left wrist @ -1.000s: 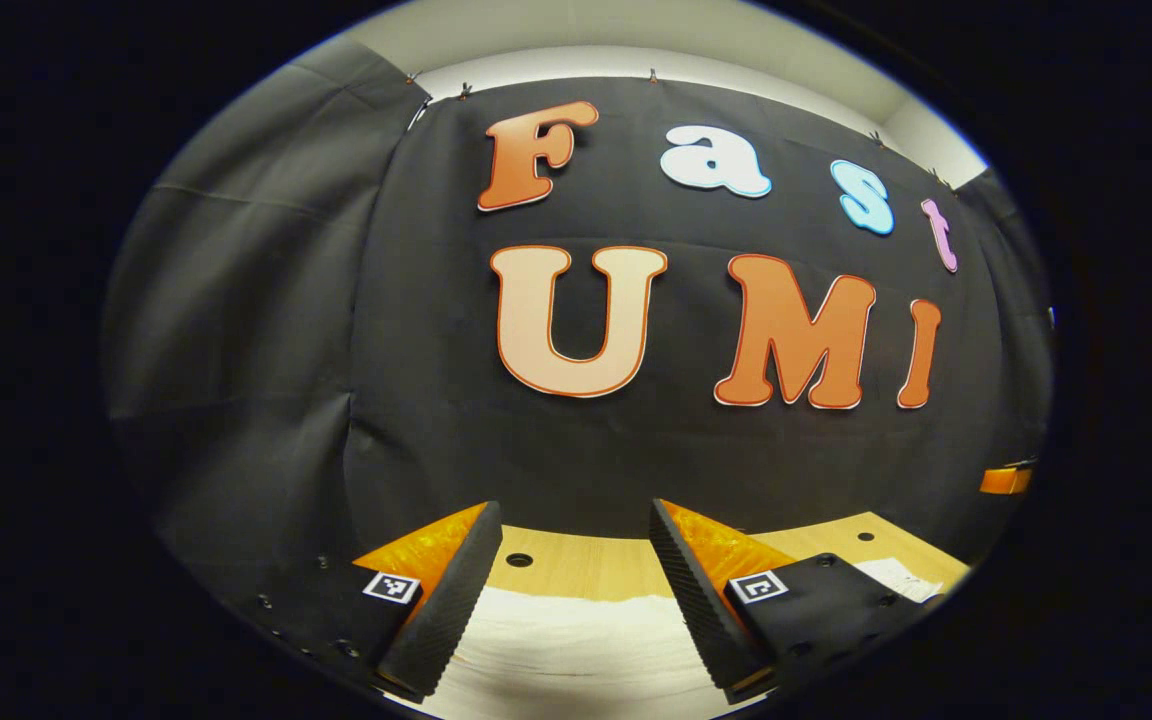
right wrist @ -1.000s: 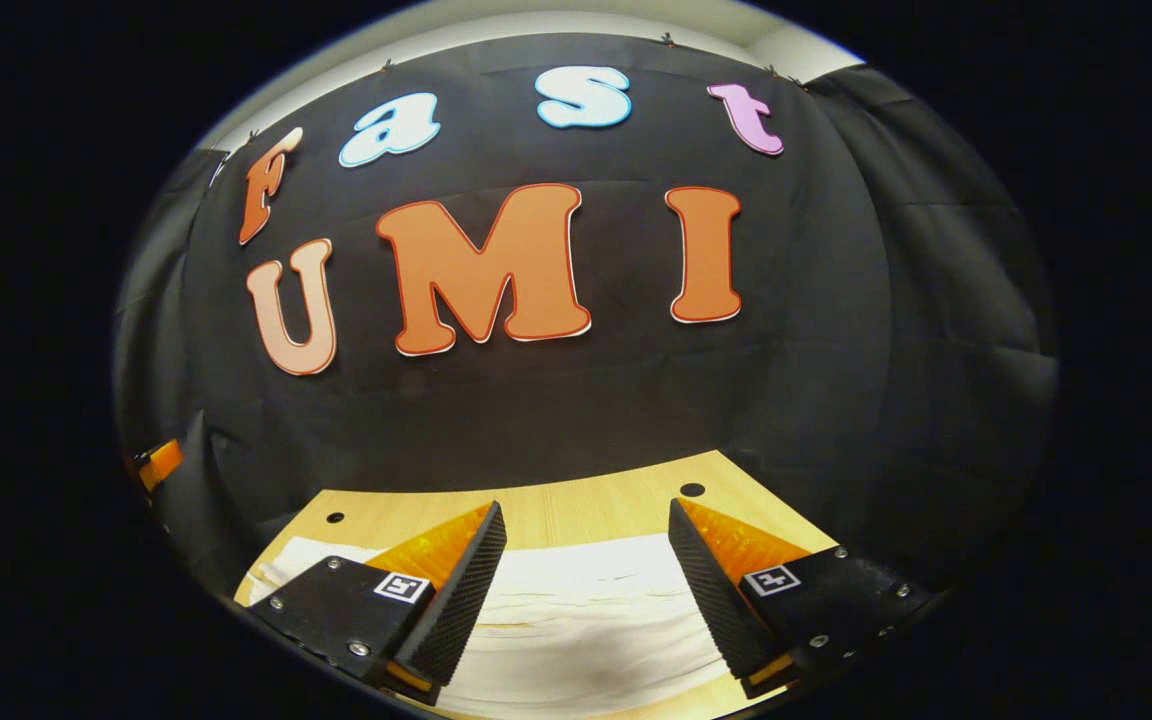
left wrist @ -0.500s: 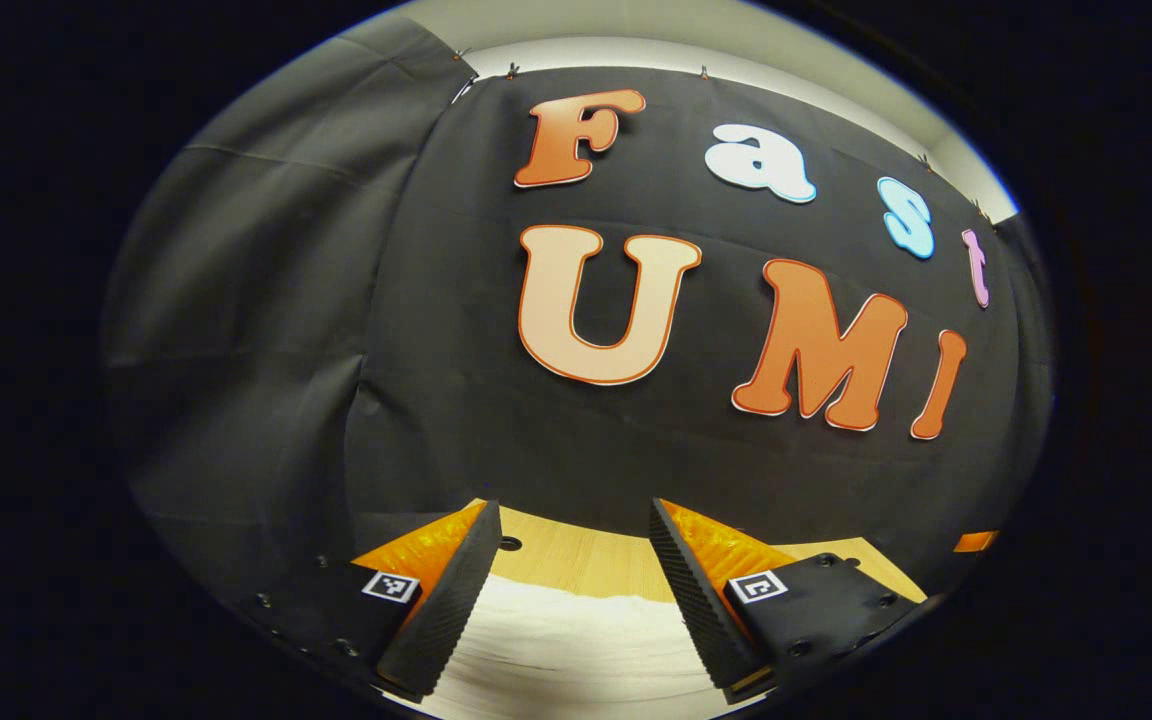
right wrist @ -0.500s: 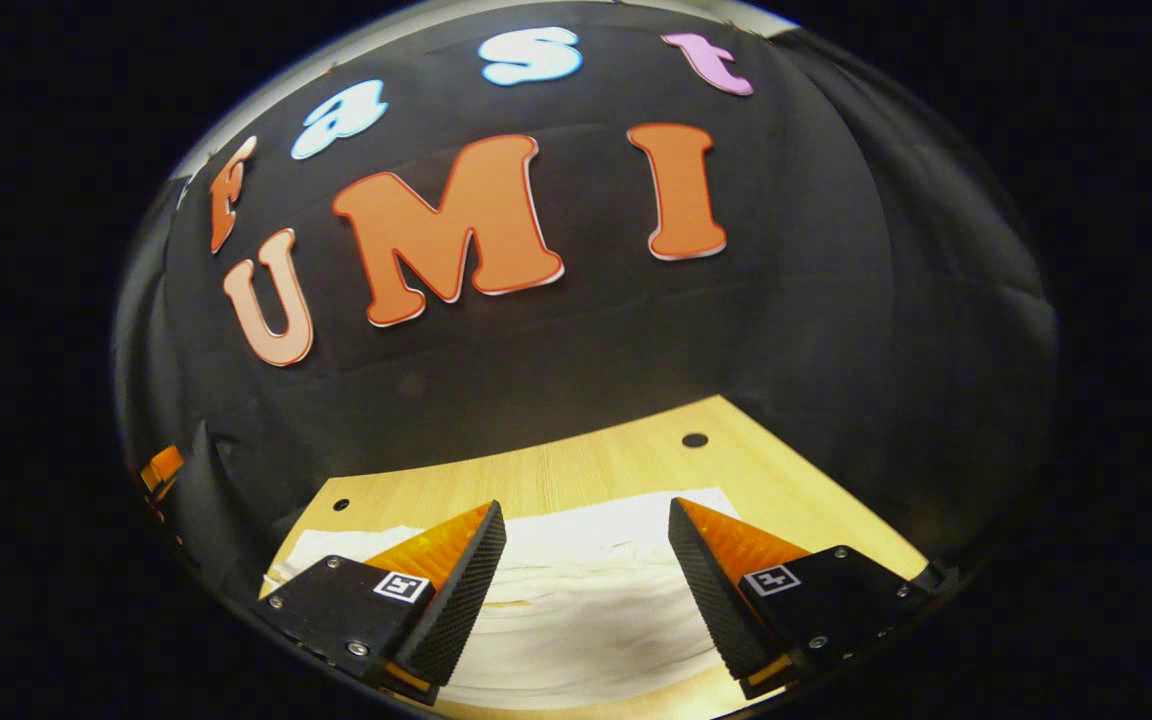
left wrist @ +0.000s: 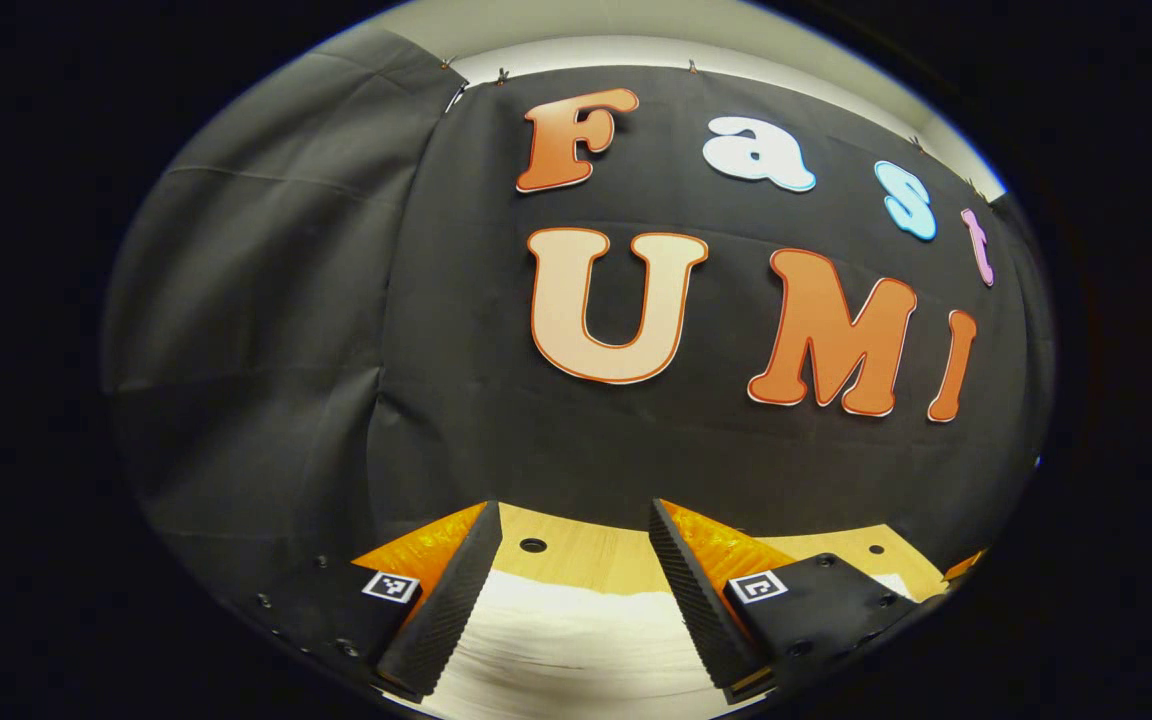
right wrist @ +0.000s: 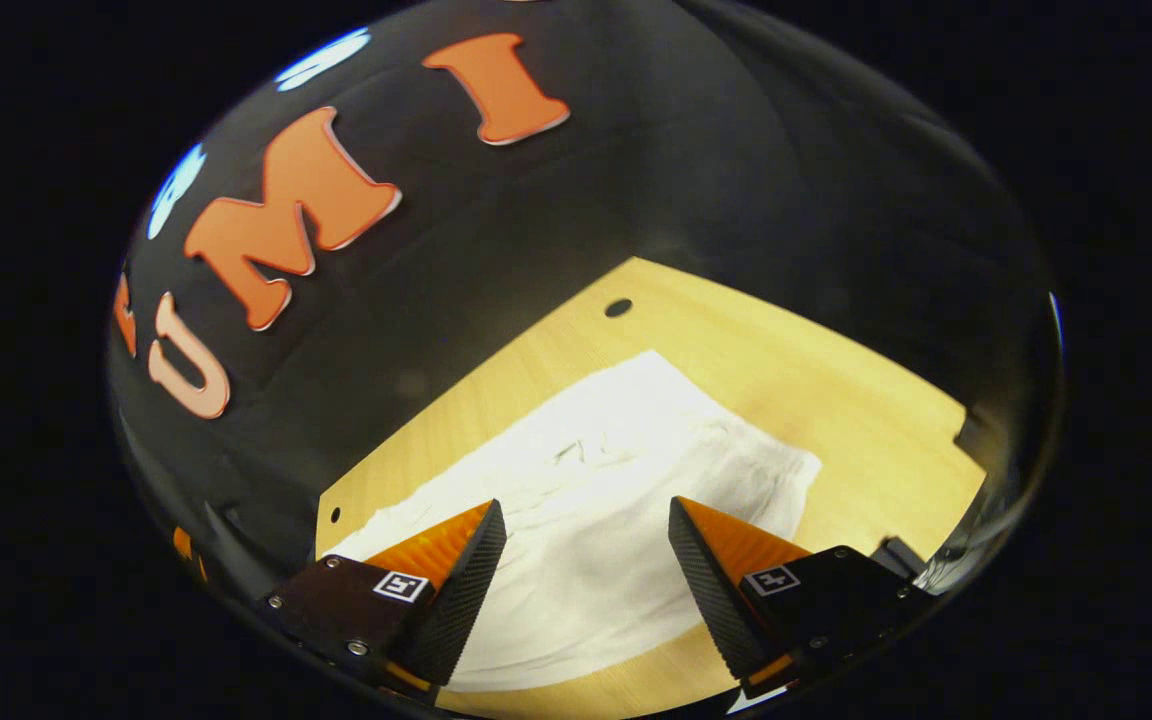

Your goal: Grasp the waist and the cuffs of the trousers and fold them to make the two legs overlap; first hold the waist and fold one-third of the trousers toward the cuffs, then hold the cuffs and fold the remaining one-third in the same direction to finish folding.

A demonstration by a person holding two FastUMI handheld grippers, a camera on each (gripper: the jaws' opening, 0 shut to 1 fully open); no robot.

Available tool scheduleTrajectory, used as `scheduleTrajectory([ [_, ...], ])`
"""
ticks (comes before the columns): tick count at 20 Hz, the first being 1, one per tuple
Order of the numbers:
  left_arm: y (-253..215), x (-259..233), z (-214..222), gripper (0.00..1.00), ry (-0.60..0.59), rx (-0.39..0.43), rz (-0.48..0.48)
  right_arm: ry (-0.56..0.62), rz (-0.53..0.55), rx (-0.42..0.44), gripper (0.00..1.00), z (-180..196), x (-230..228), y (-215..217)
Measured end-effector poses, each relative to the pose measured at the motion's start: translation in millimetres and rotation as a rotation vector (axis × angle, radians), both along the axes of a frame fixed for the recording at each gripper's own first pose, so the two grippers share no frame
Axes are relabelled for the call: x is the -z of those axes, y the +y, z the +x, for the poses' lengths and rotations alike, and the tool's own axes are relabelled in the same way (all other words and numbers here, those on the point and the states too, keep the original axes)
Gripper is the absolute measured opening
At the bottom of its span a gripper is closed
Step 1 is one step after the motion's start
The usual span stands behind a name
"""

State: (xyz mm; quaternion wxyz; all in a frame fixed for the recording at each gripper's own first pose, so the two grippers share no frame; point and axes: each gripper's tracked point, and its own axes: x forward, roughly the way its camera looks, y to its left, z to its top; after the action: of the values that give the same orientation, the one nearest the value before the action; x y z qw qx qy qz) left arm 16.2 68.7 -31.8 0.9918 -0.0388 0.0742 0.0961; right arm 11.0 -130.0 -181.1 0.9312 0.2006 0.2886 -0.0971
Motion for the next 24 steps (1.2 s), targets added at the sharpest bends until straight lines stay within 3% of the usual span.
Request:
scheduleTrajectory([
  [4,7.7,9.3,-2.2,0.96,0.02,-0.018,0.018,0.104,0.135,0.079,0.99,-13.9,37.9,-18.6],
  [10,17.8,16.8,-2.5,0.96,0.039,-0.04,0.028,0.218,0.247,0.204,0.99,-28.8,86.5,-43.5],
  [22,35.6,30.6,-5.1,0.96,0.075,-0.087,0.051,0.325,0.324,0.307,0.99,-23.1,127.1,-57.3],
  [24,39.9,32.7,-5.3,0.96,0.08,-0.096,0.049,0.338,0.321,0.319,0.95,-20.6,130.3,-58.4],
])
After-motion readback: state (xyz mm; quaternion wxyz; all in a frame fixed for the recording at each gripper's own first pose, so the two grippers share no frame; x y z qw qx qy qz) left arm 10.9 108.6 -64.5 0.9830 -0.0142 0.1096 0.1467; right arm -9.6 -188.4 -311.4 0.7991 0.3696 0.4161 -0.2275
